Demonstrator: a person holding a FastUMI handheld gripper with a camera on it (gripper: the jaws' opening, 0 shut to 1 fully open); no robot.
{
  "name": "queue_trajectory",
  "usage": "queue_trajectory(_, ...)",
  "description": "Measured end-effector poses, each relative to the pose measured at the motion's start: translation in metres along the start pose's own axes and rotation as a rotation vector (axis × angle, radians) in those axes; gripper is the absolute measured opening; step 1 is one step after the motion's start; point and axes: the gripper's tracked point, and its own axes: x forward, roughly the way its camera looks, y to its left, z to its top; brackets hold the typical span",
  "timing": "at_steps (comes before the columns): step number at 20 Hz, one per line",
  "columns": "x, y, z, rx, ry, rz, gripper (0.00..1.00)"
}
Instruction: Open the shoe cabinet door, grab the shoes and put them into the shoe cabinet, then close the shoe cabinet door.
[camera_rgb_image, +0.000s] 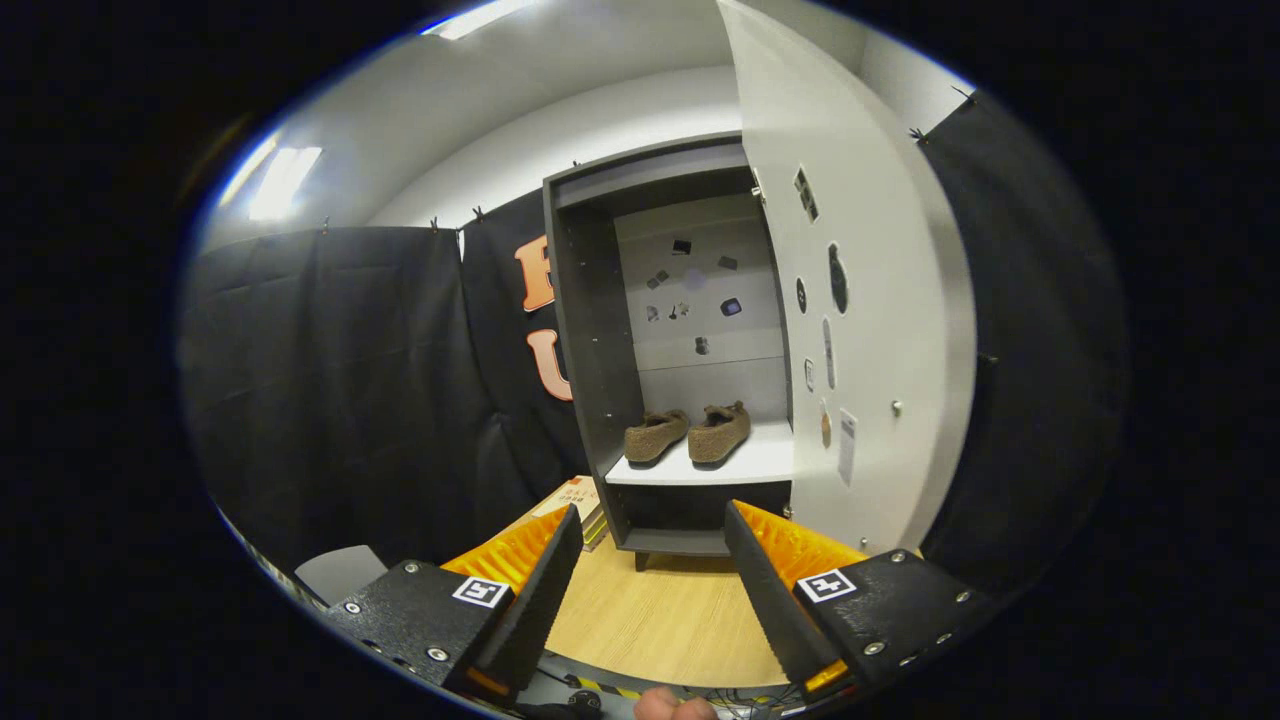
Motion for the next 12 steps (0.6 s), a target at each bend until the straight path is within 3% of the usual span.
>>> queue_trajectory(9,-0.052,-0.099,0.018,0.054,-0.091,-0.079,0.90)
queue_trajectory(12,-0.054,-0.130,0.026,0.062,-0.128,-0.143,0.91)
